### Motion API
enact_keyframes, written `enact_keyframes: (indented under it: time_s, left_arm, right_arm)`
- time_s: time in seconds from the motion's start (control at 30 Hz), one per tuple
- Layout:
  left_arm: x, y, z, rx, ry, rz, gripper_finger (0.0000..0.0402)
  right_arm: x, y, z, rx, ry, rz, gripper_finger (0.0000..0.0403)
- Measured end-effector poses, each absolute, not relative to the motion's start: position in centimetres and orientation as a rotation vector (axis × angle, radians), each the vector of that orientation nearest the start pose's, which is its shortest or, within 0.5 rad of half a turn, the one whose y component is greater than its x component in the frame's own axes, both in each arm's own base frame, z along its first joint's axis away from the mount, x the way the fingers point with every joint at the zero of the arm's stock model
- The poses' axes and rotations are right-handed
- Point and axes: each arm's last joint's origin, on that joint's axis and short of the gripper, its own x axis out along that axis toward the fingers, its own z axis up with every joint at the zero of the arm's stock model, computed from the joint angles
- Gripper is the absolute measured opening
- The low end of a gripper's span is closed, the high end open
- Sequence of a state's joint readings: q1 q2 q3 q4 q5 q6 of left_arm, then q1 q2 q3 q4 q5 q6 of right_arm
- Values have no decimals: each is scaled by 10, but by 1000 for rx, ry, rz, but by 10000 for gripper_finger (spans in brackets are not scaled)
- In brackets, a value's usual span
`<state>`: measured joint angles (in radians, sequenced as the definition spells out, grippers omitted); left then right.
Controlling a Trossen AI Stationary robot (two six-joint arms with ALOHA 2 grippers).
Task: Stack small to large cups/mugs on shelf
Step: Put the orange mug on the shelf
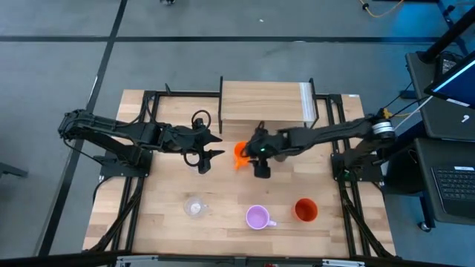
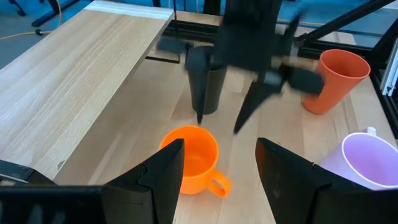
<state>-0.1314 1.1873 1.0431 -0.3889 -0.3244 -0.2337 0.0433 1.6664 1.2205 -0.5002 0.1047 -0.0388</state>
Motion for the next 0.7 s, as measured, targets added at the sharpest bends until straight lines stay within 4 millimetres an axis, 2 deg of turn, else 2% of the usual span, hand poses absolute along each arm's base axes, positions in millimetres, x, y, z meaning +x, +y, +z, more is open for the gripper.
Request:
enact_keyframes:
  time_s: [0.1, 0.2, 0.5, 0.7]
  left_arm:
    - [253, -24, 324, -107, 495, 248, 193]
    - [253, -24, 324, -107, 496, 248, 193]
    - [253, -24, 324, -106, 497, 248, 193]
    - [253, -24, 324, -106, 499, 248, 193]
  right_arm:
    - [358, 14, 216, -132, 1012, -19, 227]
    - [363, 18, 205, -148, 1043, -5, 227]
    - [367, 16, 198, -172, 1062, -7, 227]
    - [374, 16, 179, -200, 1099, 3, 225]
